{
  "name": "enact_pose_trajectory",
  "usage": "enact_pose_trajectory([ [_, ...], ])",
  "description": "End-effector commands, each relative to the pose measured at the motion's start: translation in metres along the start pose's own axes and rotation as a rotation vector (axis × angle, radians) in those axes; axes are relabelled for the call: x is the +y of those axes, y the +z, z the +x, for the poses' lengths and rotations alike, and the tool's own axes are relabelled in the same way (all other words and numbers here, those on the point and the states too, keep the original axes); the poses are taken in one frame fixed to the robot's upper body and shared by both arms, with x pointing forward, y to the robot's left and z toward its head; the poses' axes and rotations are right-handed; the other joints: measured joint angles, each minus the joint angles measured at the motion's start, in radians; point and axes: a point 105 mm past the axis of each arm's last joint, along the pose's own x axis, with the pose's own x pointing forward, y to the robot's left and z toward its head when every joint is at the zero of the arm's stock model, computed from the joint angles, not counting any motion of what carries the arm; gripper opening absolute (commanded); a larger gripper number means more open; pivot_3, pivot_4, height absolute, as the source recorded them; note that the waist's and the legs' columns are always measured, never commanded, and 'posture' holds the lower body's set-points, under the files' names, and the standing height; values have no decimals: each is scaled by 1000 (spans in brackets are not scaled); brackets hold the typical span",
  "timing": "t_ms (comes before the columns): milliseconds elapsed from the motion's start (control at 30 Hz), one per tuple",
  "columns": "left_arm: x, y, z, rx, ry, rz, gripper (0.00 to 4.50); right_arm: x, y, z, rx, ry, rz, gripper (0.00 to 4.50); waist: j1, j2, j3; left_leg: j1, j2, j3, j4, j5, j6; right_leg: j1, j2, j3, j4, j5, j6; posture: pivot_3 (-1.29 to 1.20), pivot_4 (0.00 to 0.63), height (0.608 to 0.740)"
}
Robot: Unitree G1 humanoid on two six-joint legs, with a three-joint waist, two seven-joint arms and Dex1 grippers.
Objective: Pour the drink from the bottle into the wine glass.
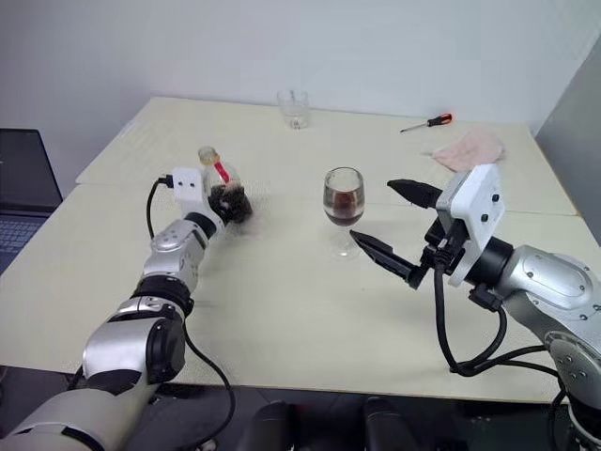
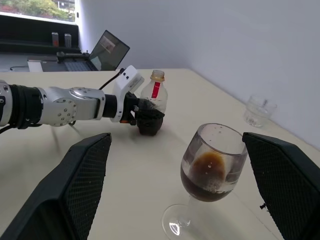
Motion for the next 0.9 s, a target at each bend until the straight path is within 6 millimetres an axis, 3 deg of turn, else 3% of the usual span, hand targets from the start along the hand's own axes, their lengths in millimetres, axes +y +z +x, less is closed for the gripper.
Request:
enact_pose_trajectory([
  [33, 0, 25, 2, -85, -12, 33, 3787, 0, 8, 0, -18, 15, -42, 4500, 0, 0, 0, 0, 0, 0, 0, 0, 0, 0, 0, 0, 0, 0, 0, 0, 150, 740],
  [100, 4, 31, 0, -101, -18, 50, 4416, -1, 9, 1, -25, 22, -42, 4500, 0, 0, 0, 0, 0, 0, 0, 0, 0, 0, 0, 0, 0, 0, 0, 0, 150, 740],
  [367, 14, 48, -17, -98, -103, 178, 4464, -7, 8, 6, -40, 69, -48, 4500, -11, 0, 0, 1, 1, 0, -1, 0, 0, 0, 0, 0, 0, 0, 0, 0, 150, 740],
  [500, 20, 76, -46, -75, -248, 272, 4464, -21, 7, 5, -19, 108, -70, 4500, -17, 0, 0, 1, 1, 0, -1, 0, 0, -1, 1, 1, 0, 0, 0, 0, 150, 740],
  [700, 43, 122, -97, -54, -304, 353, 4464, -44, -1, -4, 50, 155, -76, 4500, -15, 0, 0, 2, 1, 0, -2, 0, 0, -1, 0, 1, 0, -1, -1, 0, 150, 740],
  [833, 35, 149, -127, -57, -442, 330, 4464, -56, -7, -13, 119, 169, -71, 4500, -13, 0, 0, 2, 2, 1, -3, 0, 0, -1, -1, 1, 0, -1, -2, 0, 150, 740],
  [900, 19, 163, -140, -59, -565, 293, 4464, -64, -10, -19, 161, 168, -59, 4500, -10, 0, 0, 2, 2, 0, -2, 0, 0, 0, -1, 0, 0, -1, -2, 0, 150, 740],
])
